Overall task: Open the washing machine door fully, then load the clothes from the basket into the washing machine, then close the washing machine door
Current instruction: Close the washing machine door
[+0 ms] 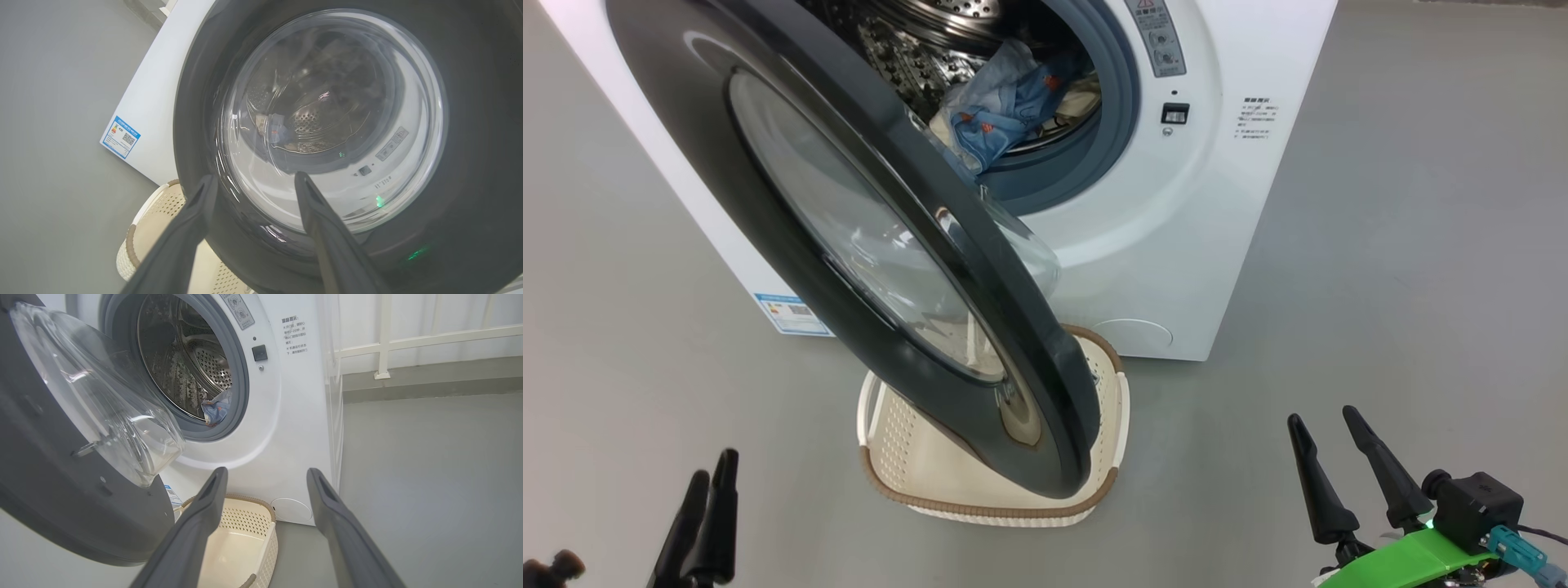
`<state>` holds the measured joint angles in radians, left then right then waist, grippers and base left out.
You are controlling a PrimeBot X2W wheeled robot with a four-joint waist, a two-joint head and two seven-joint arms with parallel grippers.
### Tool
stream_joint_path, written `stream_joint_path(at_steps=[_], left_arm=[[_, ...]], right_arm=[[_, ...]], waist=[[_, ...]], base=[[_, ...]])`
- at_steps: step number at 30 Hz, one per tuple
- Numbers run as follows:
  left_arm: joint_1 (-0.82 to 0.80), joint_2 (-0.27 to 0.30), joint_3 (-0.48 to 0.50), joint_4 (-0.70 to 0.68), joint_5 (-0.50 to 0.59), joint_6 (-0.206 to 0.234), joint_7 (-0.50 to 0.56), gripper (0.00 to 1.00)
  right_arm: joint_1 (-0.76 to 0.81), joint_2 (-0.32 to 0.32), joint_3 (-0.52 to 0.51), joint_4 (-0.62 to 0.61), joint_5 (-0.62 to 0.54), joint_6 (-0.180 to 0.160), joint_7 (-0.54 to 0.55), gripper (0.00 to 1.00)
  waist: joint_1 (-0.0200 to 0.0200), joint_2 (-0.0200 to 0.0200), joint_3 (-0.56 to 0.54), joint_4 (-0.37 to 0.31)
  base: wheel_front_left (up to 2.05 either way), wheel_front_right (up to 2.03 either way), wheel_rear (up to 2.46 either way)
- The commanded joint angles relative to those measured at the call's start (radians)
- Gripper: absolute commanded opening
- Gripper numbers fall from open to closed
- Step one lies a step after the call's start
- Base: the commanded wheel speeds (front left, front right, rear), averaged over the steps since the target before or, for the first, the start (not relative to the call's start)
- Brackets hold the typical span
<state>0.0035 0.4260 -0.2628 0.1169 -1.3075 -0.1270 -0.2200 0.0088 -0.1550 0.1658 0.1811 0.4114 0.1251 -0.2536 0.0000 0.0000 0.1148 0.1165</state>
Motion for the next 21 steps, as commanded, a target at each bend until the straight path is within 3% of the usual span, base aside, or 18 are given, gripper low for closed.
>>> stream_joint_path(at_steps=[1,5,10,11,12,14,21], left_arm=[[-0.031,0.041,0.024,-0.002,0.018,-0.004,-0.024,1.00],[-0.041,0.047,0.028,0.033,0.087,-0.004,-0.041,1.00],[-0.028,-0.003,0.112,0.046,0.272,-0.004,-0.041,1.00],[-0.021,-0.024,0.130,0.048,0.352,-0.004,-0.041,1.00],[-0.021,-0.024,0.130,0.048,0.352,-0.004,-0.041,1.00],[-0.014,-0.049,0.145,0.054,0.464,-0.004,-0.042,1.00],[-0.001,-0.106,0.202,0.076,0.688,-0.004,-0.042,1.00]], right_arm=[[-0.026,-0.015,0.025,-0.019,-0.004,0.006,-0.008,1.00],[-0.027,-0.018,0.025,-0.018,-0.002,0.006,-0.008,1.00],[-0.030,-0.020,0.029,-0.018,-0.002,0.006,-0.008,1.00],[-0.031,-0.021,0.030,-0.018,-0.002,0.006,-0.008,1.00],[-0.031,-0.021,0.030,-0.018,-0.002,0.006,-0.008,1.00],[-0.033,-0.022,0.032,-0.018,-0.002,0.006,-0.008,1.00],[-0.040,-0.023,0.039,-0.017,-0.002,0.006,-0.008,1.00]], waist=[[0.0000,0.0000,-0.002,0.002],[0.0000,0.0000,-0.009,0.008],[0.0000,0.0000,-0.016,0.012],[0.0000,0.0000,-0.019,0.013],[0.0000,0.0000,-0.019,0.013],[0.0000,0.0000,-0.021,0.016],[0.0000,0.0000,-0.024,0.015]], base=[[0.00,0.00,0.00],[0.00,0.00,0.00],[0.00,0.00,0.00],[0.00,0.00,0.00],[0.00,0.00,0.00],[0.00,0.00,0.00],[0.00,0.00,0.00]])
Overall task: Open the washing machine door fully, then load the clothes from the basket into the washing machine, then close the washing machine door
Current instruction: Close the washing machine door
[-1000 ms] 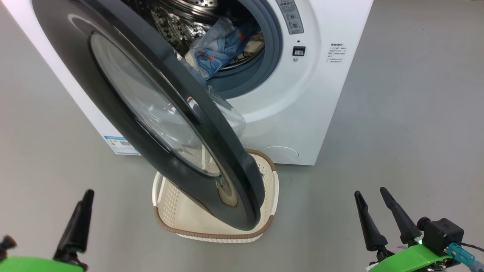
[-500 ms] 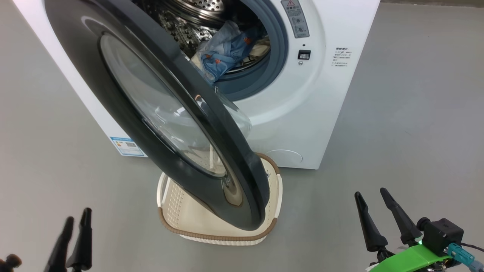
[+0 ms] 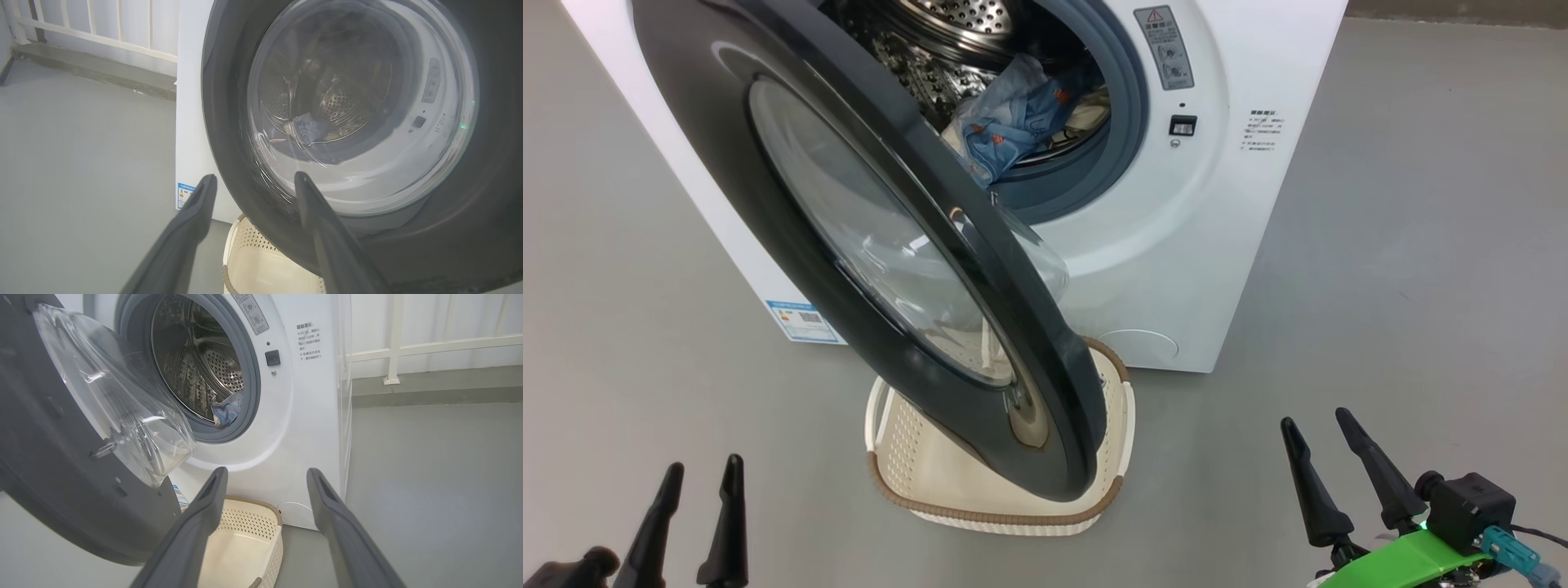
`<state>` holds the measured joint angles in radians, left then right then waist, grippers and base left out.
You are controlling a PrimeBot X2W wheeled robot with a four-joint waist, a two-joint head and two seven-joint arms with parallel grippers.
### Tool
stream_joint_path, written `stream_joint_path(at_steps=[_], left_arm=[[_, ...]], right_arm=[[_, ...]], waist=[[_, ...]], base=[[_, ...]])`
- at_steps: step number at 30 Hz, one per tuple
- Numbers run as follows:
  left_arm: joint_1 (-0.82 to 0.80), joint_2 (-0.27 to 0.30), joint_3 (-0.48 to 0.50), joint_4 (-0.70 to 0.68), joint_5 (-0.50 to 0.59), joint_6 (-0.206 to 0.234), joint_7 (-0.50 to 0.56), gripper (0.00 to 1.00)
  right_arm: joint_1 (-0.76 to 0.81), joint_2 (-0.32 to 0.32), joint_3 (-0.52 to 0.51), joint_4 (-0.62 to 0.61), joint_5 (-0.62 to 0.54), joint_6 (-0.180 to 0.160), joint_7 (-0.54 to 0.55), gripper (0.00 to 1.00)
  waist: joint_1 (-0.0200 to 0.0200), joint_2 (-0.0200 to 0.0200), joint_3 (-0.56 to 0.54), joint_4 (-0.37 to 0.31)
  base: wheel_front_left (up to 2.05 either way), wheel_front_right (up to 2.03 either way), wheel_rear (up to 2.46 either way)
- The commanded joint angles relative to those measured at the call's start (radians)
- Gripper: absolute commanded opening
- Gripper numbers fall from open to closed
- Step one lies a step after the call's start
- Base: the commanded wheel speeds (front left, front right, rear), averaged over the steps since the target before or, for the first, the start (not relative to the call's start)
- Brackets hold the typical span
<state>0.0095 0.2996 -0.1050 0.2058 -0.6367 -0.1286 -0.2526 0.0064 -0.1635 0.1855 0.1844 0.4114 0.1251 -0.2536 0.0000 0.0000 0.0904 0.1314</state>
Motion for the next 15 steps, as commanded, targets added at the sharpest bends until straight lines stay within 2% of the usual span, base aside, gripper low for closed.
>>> stream_joint_path(at_steps=[1,10,15], left_arm=[[-0.005,0.010,0.054,-0.011,0.042,-0.002,-0.009,1.00],[0.008,-0.049,0.129,0.006,0.239,-0.002,-0.009,1.00],[0.020,-0.071,0.139,0.019,0.278,-0.002,-0.009,1.00]], right_arm=[[-0.039,-0.015,0.021,-0.020,-0.002,0.006,-0.008,1.00],[-0.042,-0.018,0.028,-0.018,0.002,0.006,-0.008,1.00],[-0.044,-0.017,0.031,-0.015,0.003,0.006,-0.008,1.00]], waist=[[0.0000,0.0000,0.000,-0.001],[0.0000,0.0000,-0.003,-0.003],[0.0000,0.0000,-0.007,-0.004]], base=[[0.00,0.00,0.00],[0.00,0.00,0.00],[0.00,0.00,0.00]])
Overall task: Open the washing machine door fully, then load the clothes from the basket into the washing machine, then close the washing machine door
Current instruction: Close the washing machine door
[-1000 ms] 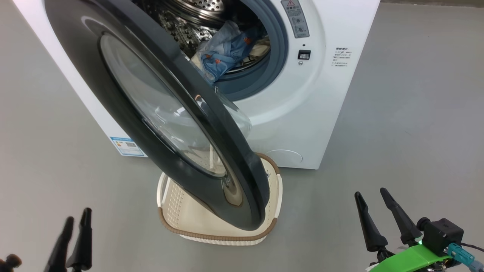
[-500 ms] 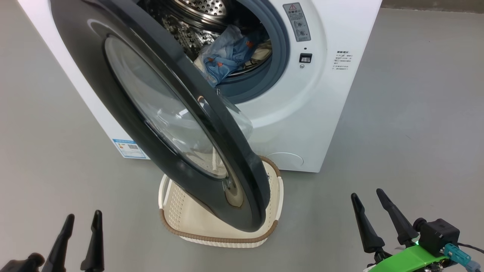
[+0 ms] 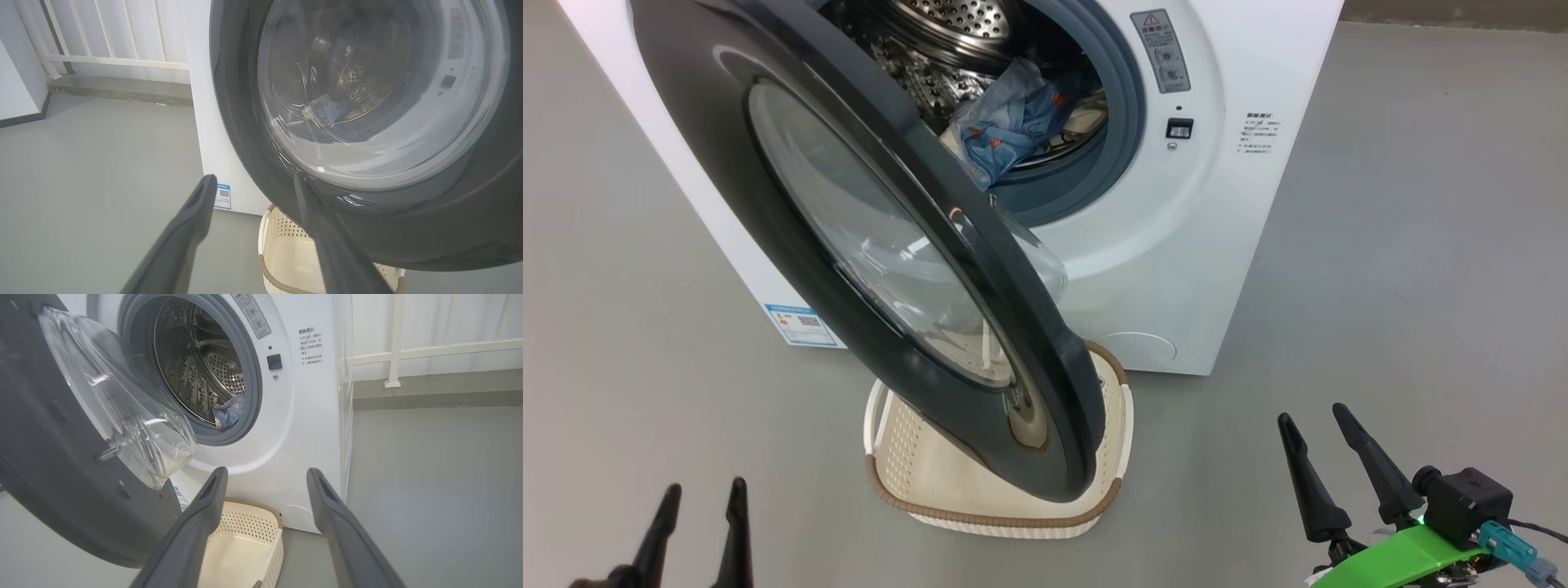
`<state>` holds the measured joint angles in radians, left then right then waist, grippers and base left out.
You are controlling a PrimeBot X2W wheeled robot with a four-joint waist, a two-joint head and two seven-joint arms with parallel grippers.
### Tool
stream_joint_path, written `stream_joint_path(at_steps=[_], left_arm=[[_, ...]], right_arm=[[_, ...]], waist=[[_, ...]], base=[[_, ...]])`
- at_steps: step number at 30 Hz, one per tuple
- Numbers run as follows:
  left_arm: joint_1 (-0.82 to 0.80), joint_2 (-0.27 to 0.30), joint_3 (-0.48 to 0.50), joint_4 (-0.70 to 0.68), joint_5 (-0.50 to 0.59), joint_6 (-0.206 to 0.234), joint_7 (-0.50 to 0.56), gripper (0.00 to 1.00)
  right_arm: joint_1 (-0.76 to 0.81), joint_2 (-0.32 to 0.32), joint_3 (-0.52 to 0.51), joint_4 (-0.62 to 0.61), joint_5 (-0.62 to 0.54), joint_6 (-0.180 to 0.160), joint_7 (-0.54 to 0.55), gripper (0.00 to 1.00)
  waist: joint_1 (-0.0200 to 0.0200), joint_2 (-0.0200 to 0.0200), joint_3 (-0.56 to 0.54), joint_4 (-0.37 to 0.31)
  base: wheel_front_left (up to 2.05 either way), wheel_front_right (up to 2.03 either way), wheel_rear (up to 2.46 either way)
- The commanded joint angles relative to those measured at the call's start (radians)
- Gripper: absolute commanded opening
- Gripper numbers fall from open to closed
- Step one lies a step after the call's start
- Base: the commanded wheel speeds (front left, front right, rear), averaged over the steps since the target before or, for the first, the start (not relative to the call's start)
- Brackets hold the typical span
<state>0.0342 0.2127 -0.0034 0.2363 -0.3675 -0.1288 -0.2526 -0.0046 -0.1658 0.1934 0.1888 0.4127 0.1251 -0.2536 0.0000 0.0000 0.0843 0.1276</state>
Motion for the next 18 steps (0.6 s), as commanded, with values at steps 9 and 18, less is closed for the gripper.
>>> stream_joint_path(at_steps=[9,18], left_arm=[[-0.006,0.005,0.042,-0.003,0.024,-0.002,-0.009,1.00],[-0.007,0.005,0.047,-0.010,0.027,-0.002,-0.009,1.00]], right_arm=[[-0.037,-0.013,0.026,-0.020,0.001,0.006,-0.008,1.00],[-0.091,-0.003,0.068,-0.074,0.005,0.006,-0.008,0.00]], waist=[[0.0000,0.0000,-0.009,0.007],[0.0000,0.0000,-0.011,0.014]], base=[[0.00,0.00,0.00],[0.00,0.00,0.00]])
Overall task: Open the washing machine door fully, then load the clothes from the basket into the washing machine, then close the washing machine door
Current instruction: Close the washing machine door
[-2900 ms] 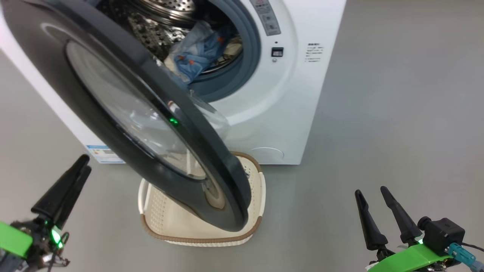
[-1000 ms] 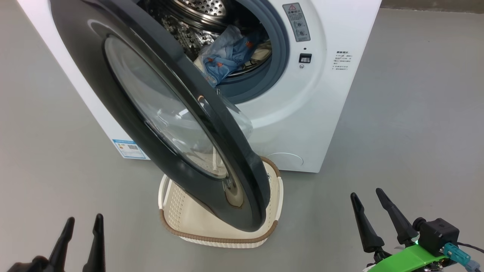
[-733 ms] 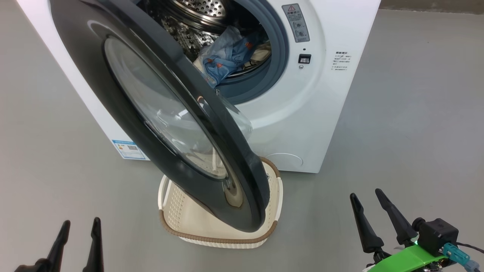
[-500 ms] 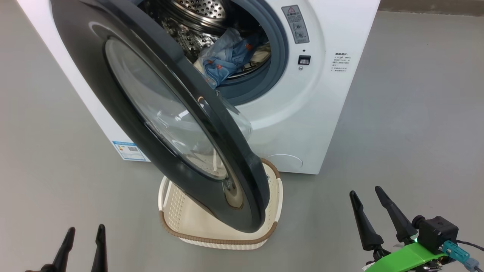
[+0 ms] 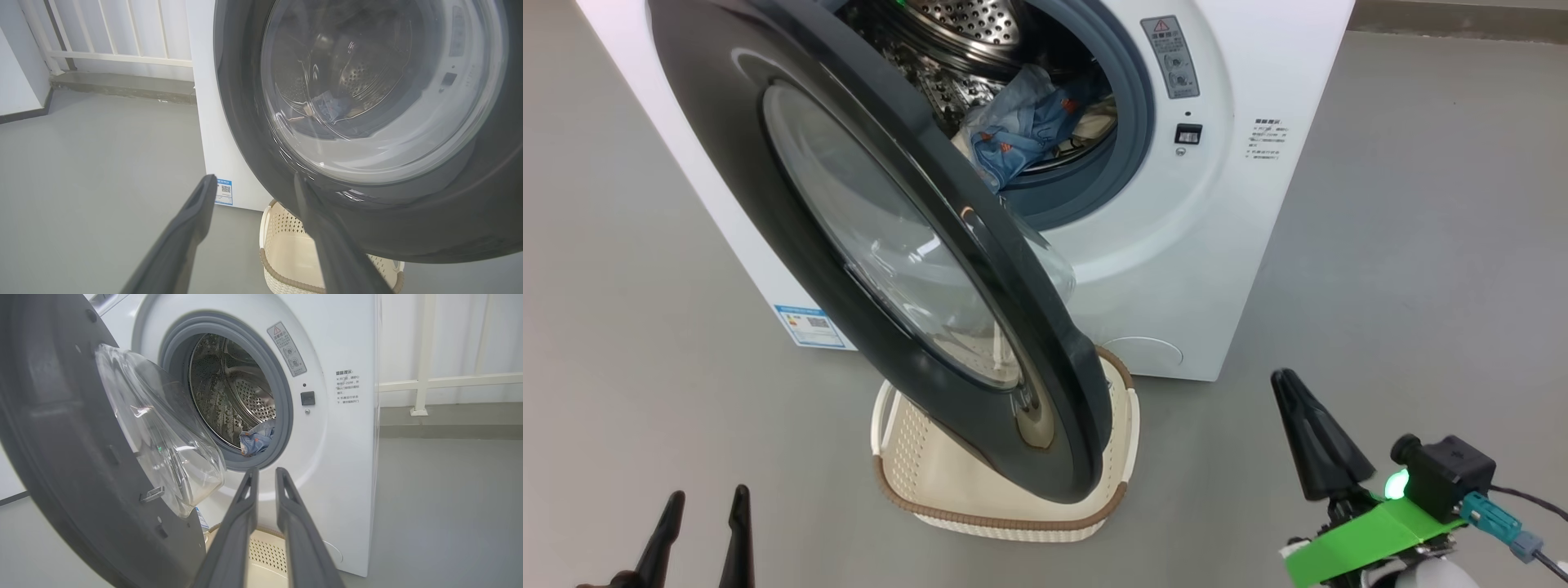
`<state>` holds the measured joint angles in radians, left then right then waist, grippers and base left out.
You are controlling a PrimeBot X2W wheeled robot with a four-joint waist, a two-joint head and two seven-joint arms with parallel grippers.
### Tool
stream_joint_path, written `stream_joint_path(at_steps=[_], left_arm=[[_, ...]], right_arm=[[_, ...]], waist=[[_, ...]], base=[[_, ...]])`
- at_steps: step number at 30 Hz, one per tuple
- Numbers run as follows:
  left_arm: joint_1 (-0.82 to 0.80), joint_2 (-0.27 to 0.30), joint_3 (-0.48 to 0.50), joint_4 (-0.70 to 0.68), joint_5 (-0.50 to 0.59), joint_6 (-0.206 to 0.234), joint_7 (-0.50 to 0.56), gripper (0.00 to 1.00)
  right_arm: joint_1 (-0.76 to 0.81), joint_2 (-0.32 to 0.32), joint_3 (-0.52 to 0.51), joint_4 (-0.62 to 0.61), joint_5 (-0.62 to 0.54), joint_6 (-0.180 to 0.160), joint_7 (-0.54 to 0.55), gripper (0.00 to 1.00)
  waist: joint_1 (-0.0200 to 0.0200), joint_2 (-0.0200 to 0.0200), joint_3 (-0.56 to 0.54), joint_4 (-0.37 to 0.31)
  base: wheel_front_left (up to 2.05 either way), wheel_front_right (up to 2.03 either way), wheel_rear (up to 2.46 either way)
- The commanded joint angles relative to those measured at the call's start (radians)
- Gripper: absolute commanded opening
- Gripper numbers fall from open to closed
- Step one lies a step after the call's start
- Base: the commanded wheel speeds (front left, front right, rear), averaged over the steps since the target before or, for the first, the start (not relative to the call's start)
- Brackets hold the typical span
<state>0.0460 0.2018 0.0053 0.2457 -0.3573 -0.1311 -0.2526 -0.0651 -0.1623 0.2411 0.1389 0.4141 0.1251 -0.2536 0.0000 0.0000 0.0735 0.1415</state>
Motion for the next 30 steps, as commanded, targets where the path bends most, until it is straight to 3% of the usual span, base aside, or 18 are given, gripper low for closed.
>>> stream_joint_path(at_steps=[1,9,18,24,30], left_arm=[[-0.019,0.015,0.039,-0.020,0.018,0.000,-0.009,1.00],[-0.020,0.013,0.048,-0.032,0.026,0.000,-0.009,1.00],[-0.023,0.005,0.062,-0.043,0.030,0.000,-0.009,1.00],[-0.022,-0.001,0.062,-0.044,0.030,0.000,-0.009,1.00],[-0.027,-0.005,0.062,-0.046,0.032,0.000,-0.009,1.00]], right_arm=[[-0.038,-0.006,0.027,-0.036,0.004,0.006,-0.008,0.00],[-0.077,-0.004,0.096,-0.189,-0.024,0.006,-0.008,0.00],[-0.114,-0.001,0.258,-0.322,-0.038,0.006,-0.008,0.00],[-0.128,-0.002,0.371,-0.328,-0.036,0.006,-0.008,0.00],[-0.124,0.001,0.423,-0.285,-0.006,0.006,-0.008,0.00]], waist=[[0.0000,0.0000,0.000,0.001],[0.0000,0.0000,-0.001,0.009],[0.0000,0.0000,0.003,0.011],[0.0000,0.0000,0.008,0.014],[0.0000,0.0000,0.014,0.020]], base=[[0.00,0.00,0.00],[0.00,0.00,0.00],[0.00,0.00,0.00],[0.00,0.00,0.00],[0.00,0.00,0.00]])
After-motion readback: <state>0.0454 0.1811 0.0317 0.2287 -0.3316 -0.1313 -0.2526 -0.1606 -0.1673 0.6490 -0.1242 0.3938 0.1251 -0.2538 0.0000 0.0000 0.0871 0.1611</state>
